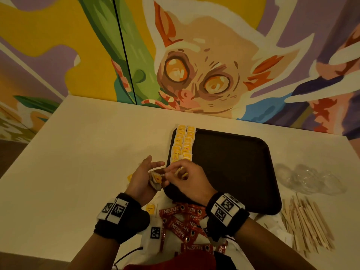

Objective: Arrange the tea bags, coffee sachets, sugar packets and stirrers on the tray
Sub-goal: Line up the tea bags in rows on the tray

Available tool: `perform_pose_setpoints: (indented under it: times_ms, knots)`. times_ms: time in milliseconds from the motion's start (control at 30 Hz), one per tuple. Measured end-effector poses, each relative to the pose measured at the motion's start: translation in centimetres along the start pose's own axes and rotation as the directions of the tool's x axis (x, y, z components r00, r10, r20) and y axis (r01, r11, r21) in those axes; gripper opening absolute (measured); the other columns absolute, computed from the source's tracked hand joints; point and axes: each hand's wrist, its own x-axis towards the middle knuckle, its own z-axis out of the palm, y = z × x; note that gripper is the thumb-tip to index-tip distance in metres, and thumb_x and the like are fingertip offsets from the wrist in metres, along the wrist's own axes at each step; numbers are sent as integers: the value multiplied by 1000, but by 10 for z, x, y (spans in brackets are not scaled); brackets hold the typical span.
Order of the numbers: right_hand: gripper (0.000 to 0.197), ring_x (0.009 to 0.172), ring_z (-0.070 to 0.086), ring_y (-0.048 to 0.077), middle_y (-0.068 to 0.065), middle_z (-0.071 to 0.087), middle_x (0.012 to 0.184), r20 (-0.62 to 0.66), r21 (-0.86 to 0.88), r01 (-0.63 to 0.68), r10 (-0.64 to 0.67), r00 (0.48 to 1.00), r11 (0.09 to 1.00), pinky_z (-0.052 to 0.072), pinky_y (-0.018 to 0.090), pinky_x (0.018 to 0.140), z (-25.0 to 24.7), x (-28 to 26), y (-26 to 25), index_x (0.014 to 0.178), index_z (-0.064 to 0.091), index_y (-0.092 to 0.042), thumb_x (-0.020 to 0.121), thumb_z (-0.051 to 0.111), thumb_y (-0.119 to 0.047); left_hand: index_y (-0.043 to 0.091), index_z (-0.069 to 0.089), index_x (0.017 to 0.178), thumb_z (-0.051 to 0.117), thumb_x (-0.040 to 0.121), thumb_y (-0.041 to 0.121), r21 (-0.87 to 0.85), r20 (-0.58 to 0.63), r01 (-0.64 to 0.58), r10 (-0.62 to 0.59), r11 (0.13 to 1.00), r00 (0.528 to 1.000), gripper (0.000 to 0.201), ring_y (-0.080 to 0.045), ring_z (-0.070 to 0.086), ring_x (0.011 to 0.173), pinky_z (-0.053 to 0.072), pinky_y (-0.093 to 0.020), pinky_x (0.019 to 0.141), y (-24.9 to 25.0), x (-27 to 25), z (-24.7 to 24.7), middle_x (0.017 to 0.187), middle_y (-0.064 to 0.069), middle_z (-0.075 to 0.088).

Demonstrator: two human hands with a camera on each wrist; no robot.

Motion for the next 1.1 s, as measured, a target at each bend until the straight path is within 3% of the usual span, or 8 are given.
perform_pose_setpoints:
  times_ms: [100, 233, 367, 533, 633, 800, 967, 1100]
  knots:
    - [27, 90, 57, 6, -7, 61, 100, 80, -124, 98, -89, 993, 987, 49, 23, 80, 4, -4, -3, 104, 70, -28, 79, 78, -37, 4, 58, 112, 36, 99, 48, 32, 26, 29, -30, 999, 999, 51, -29, 61, 72, 44, -34, 64, 0, -2, 5, 85, -20, 65]
    - [31, 101, 51, 7, -10, 59, 105, 92, -256, 103, -81, 992, 961, 34, 11, 84, 7, -4, -1, 108, 69, -29, 80, 74, -43, 4, 58, 110, 36, 99, 49, 49, 59, 43, -46, 998, 997, 51, -31, 60, 74, 46, -35, 67, 0, -4, 8, 87, -21, 65]
    - [12, 94, 56, 6, -10, 63, 96, 4, -230, 126, -128, 992, 965, 45, 23, 85, 7, -6, -4, 97, 73, -28, 89, 67, -34, 2, 56, 111, 36, 99, 47, 52, 105, 49, -55, 997, 993, 50, -36, 58, 94, 47, -38, 73, -5, -3, 5, 106, -26, 58]
    - [13, 81, 56, 4, -10, 63, 97, -62, -159, 99, -110, 992, 982, 45, 15, 72, -1, -3, -5, 102, 73, -22, 94, 63, -25, 5, 56, 111, 38, 99, 45, 164, 78, 36, -49, 986, 996, 45, -20, 51, 57, 36, -23, 45, -8, -6, 1, 84, -12, 62]
    - [14, 90, 56, 8, -5, 60, 104, -33, -100, 133, -137, 990, 986, 48, 20, 80, -10, -2, -7, 102, 73, -20, 95, 61, -17, 10, 61, 106, 43, 98, 45, 270, 70, 24, -45, 963, 997, 41, -14, 46, 52, 27, -21, 44, -4, -9, 0, 81, -8, 63]
    - [18, 96, 57, 8, -2, 56, 106, 37, -33, 207, -206, 978, 978, 48, 18, 82, -22, 0, -13, 99, 74, -17, 94, 61, -6, 9, 69, 90, 52, 96, 33, 395, 192, -138, 65, 908, 979, 31, -12, 40, 58, 19, -26, 51, 5, -14, 0, 72, -8, 54]
    - [21, 99, 59, 16, 0, 58, 105, -21, 97, 263, -262, 965, 960, 52, 32, 86, -27, -1, -13, 97, 73, -15, 93, 59, -1, 6, 71, 107, 60, 87, 28, 398, 290, -258, 146, 880, 946, 32, -15, 37, 62, 24, -25, 49, 11, -15, -7, 84, -15, 56]
    - [20, 96, 62, 21, 2, 59, 107, -16, 182, 264, -266, 964, 947, 56, 37, 83, -29, -3, -14, 103, 70, -15, 94, 58, -2, 10, 75, 99, 68, 80, 29, 437, 309, -359, 237, 825, 921, 28, -17, 34, 60, 27, -26, 50, 12, -17, -6, 77, -16, 55]
